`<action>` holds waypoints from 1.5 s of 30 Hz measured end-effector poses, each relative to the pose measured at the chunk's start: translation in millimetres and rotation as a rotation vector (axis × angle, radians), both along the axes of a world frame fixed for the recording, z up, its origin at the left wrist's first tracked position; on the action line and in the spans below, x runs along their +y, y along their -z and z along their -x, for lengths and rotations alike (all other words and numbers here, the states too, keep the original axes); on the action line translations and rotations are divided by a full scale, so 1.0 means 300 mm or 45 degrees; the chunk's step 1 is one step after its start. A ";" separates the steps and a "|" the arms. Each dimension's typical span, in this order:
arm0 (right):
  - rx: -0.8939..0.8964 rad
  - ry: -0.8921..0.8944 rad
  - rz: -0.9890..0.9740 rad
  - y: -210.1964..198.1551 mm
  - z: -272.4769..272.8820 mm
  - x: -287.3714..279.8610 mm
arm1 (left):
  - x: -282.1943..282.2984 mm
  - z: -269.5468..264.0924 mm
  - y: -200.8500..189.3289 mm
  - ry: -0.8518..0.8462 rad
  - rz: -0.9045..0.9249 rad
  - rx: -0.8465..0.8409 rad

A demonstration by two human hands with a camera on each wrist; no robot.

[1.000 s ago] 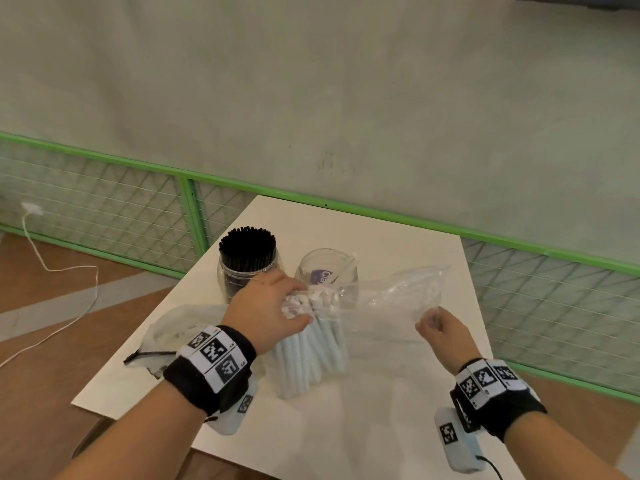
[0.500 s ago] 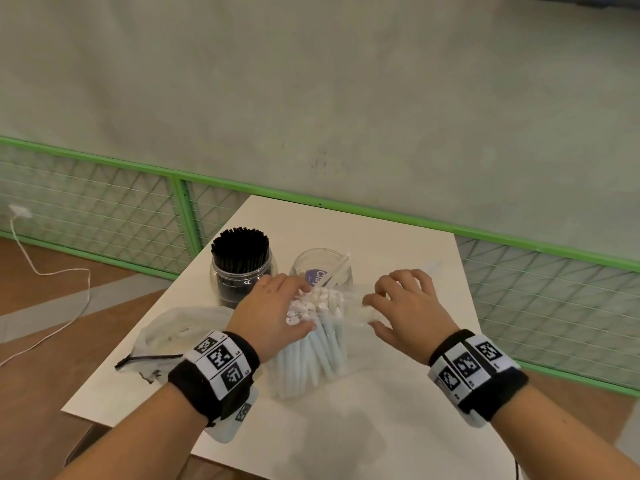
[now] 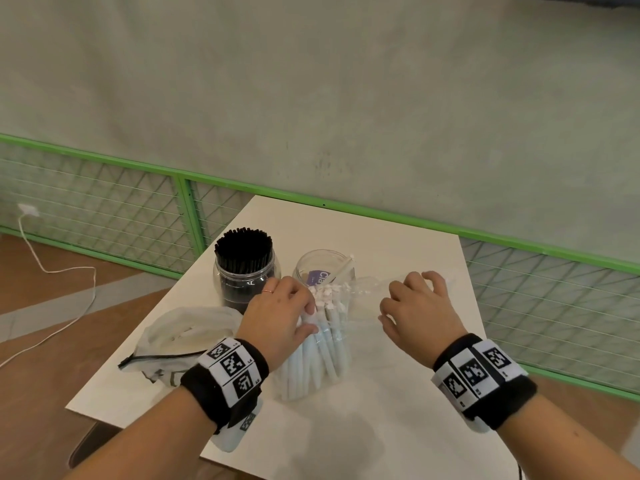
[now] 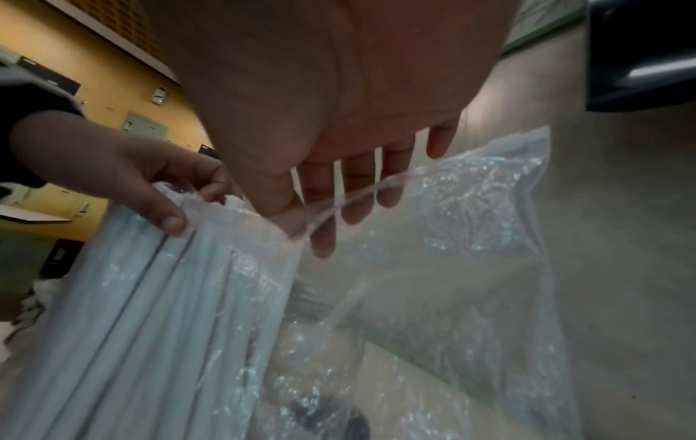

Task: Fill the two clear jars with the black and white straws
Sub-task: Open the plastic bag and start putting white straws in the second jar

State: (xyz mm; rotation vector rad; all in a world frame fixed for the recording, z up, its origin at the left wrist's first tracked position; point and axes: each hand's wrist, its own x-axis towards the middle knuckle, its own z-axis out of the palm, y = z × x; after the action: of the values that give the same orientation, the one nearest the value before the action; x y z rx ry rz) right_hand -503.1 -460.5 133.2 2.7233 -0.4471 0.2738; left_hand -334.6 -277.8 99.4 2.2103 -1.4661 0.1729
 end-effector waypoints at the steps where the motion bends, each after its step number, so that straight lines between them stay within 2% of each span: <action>1: 0.026 -0.010 -0.018 -0.001 0.004 0.001 | -0.001 0.002 0.001 -0.005 0.000 -0.008; 8: 0.330 0.025 -0.363 -0.043 0.001 -0.012 | -0.015 0.012 0.005 -0.039 0.047 0.006; 12: 0.133 0.055 -0.552 -0.040 -0.011 -0.024 | -0.011 0.000 0.026 -0.009 0.151 0.032; 18: 0.265 0.157 -0.571 -0.015 -0.031 -0.012 | 0.024 0.008 -0.001 0.019 0.230 -0.048; 23: 0.270 0.204 -0.615 -0.005 -0.009 -0.012 | 0.119 -0.017 -0.051 0.102 -0.024 -0.167; 25: 0.275 0.209 -0.616 -0.001 -0.005 -0.010 | 0.134 -0.031 -0.063 0.093 -0.048 -0.237; 30: 0.256 0.215 -0.637 0.015 -0.023 0.002 | 0.134 -0.024 -0.035 0.004 0.060 -0.469; 33: 0.256 0.212 -0.619 0.030 -0.031 0.014 | 0.139 -0.019 0.009 -0.044 0.115 -0.523; 36: 0.233 0.222 -0.604 0.050 -0.031 0.024 | 0.149 -0.009 0.023 -0.064 0.107 -0.478; 41: 0.208 0.224 -0.617 0.087 -0.028 0.025 | 0.196 0.016 0.050 -0.062 -0.102 -0.299; 45: 0.192 0.219 -0.638 0.103 -0.033 0.030 | 0.190 0.029 0.034 -0.118 -0.125 -0.244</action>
State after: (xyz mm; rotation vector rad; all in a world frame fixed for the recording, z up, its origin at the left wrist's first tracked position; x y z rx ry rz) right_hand -493.1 -451.4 102.4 3.1265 -0.7909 -0.1076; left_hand -343.4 -221.0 89.1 2.3995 -1.5002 0.3598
